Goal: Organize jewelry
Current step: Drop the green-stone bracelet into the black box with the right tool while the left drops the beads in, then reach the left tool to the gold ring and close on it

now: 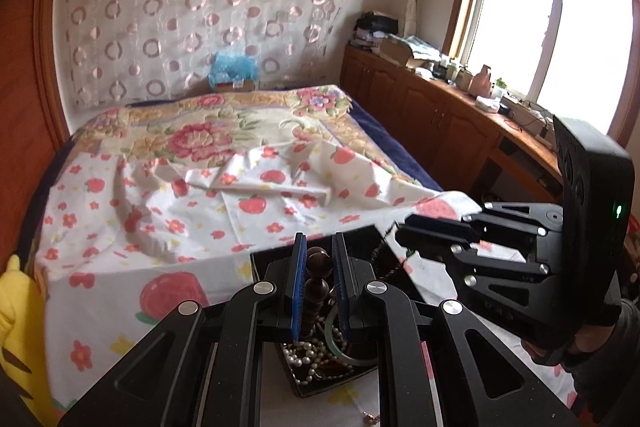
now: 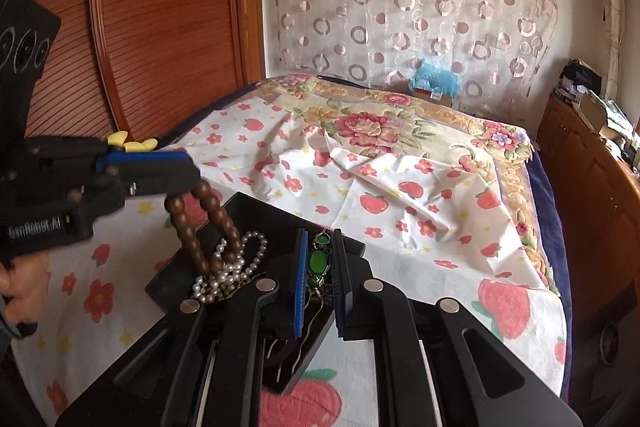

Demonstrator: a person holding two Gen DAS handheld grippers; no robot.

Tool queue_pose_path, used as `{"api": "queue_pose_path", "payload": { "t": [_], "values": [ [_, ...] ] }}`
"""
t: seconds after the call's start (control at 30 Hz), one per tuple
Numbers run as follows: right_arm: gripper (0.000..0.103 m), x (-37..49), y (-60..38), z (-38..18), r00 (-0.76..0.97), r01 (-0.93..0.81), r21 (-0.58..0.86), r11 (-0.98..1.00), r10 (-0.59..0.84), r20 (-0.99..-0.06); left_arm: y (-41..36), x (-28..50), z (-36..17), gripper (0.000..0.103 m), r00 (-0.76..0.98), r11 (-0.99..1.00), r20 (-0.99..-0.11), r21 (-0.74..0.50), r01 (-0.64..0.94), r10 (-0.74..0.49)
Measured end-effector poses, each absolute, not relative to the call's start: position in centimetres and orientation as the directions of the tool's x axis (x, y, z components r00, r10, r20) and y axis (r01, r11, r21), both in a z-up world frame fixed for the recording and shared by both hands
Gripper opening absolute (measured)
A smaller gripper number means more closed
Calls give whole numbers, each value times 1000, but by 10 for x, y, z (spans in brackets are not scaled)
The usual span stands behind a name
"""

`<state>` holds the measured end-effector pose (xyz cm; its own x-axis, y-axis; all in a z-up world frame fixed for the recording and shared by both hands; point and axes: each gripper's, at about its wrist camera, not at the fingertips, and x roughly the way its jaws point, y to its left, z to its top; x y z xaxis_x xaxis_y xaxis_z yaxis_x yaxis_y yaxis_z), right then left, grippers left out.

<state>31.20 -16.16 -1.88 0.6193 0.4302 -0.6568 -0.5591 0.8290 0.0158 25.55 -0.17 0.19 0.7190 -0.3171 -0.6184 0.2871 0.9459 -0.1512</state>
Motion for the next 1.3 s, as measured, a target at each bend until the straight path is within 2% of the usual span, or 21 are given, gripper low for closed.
{"api": "queue_pose_path", "payload": {
  "t": [0.5, 0.57, 0.6, 0.7, 1.1, 1.13, 1.3],
  "values": [
    [13, 318, -151, -14, 615, -575, 29, 818, 455, -644, 3, 247, -13, 13, 706, 954, -644, -160, 254, -296],
    [13, 318, -150, -15, 612, -576, 34, 816, 458, -645, 6, 243, -11, 18, 713, 959, -642, -149, 243, -281],
    [13, 318, -150, -15, 611, -577, 34, 816, 459, -645, 6, 242, -11, 25, 717, 960, -641, -143, 239, -274],
    [13, 318, -150, -15, 606, -582, 40, 812, 466, -644, 13, 233, -11, 28, 727, 969, -642, -118, 218, -242],
    [13, 287, -150, -8, 591, -612, 58, 789, 505, -629, 54, 191, -30, 60, 712, 988, -686, -94, 119, -151],
    [13, 281, -149, -9, 585, -619, 59, 783, 509, -632, 55, 188, -31, 65, 710, 989, -689, -88, 117, -145],
    [13, 243, -145, -22, 542, -657, 53, 752, 519, -661, 62, 171, -43, 72, 694, 991, -708, -77, 111, -133]
  ]
}}
